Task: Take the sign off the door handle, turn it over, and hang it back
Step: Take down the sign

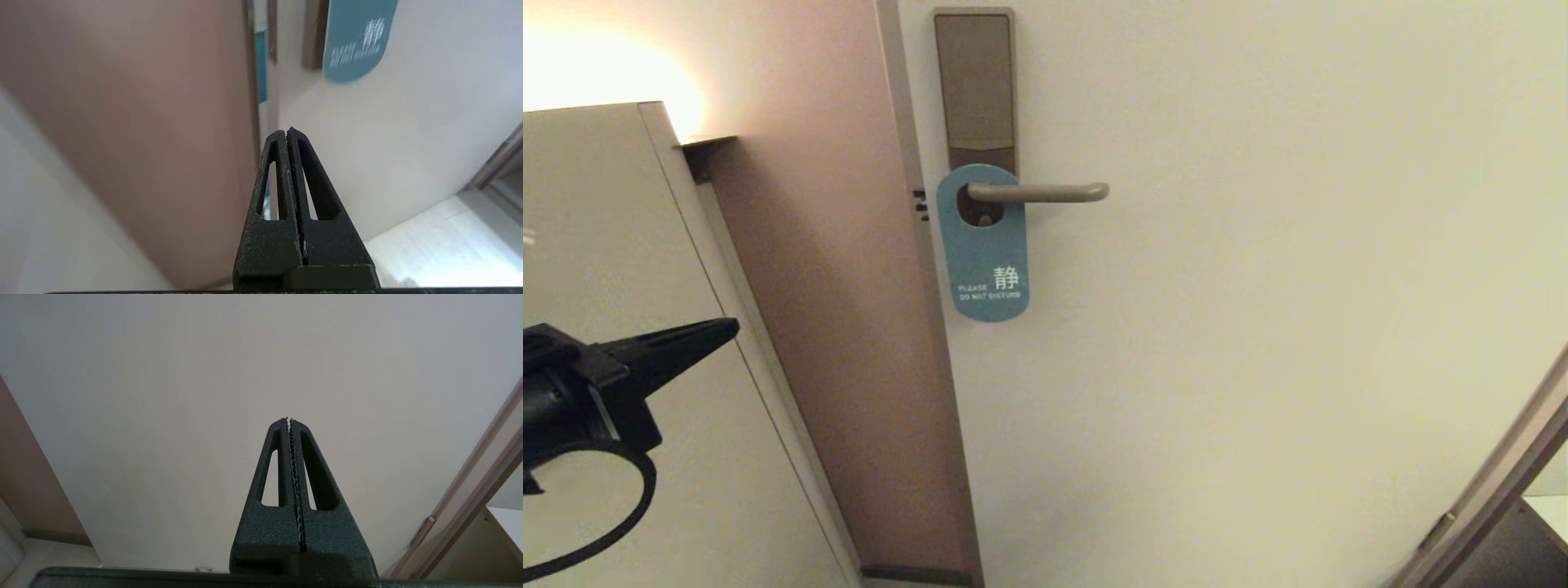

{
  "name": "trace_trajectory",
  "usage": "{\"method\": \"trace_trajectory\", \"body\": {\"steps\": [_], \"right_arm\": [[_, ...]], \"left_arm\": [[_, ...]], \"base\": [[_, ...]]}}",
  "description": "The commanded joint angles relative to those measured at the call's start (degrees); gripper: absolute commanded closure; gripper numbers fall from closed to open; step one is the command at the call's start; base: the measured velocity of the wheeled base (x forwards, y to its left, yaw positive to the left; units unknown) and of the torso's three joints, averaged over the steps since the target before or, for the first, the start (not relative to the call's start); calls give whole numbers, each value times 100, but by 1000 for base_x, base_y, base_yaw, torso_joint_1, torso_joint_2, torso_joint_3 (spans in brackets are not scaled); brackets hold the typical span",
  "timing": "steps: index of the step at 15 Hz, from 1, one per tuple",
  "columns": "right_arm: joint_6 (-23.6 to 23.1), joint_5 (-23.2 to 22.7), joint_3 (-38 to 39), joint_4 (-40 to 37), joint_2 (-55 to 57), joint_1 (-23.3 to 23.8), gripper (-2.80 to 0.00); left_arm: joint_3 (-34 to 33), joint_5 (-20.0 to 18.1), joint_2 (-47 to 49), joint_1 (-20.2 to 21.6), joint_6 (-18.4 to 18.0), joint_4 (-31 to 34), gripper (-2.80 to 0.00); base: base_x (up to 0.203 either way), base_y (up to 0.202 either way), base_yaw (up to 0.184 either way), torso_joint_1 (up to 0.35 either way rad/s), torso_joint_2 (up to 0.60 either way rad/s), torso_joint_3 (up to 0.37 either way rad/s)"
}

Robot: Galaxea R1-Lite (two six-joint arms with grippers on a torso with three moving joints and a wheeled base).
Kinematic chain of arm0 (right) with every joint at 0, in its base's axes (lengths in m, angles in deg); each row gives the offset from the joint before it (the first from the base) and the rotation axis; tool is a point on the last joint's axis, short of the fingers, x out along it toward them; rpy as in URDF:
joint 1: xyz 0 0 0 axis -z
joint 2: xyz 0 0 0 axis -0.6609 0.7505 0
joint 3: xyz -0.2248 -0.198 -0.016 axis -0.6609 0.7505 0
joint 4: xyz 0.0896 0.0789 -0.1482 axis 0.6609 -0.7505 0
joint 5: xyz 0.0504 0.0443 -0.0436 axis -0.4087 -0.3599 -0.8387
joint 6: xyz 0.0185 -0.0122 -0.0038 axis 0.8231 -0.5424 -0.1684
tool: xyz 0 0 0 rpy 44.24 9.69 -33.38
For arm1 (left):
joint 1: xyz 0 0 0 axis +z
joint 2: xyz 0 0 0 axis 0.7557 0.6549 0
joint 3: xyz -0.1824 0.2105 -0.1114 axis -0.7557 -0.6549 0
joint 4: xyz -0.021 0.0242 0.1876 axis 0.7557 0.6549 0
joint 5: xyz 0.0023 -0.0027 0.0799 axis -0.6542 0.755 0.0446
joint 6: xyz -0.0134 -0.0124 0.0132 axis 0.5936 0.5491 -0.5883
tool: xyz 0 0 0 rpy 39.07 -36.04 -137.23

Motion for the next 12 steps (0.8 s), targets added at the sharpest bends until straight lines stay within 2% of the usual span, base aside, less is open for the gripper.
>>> {"method": "trace_trajectory", "body": {"steps": [1, 3, 5, 7, 10, 12], "right_arm": [[6, -2, 0, 6, 7, 0, 0], [0, -2, 0, 6, 7, 0, 0], [1, -2, 0, 6, 7, 0, 0], [0, -2, 0, 6, 7, 0, 0], [-3, -2, 0, 6, 7, 0, 0], [-3, -2, 0, 6, 7, 0, 0]], "left_arm": [[69, -124, 589, 1, 9, -329, 0], [317, -430, 1070, -3, 15, -704, 0], [587, -739, 1429, -68, -1, -801, 0], [666, -790, 1803, -184, -21, -1092, 0], [596, -792, 2348, -494, -23, -1990, 0], [499, -783, 2474, -750, -44, -2139, 0]], "base": [[0, 0, 0, 0, 0, 0], [0, 0, 0, 0, 0, 0], [0, 0, 0, 0, 0, 0], [0, 0, 0, 0, 0, 0], [0, 0, 0, 0, 0, 0], [0, 0, 0, 0, 0, 0]]}}
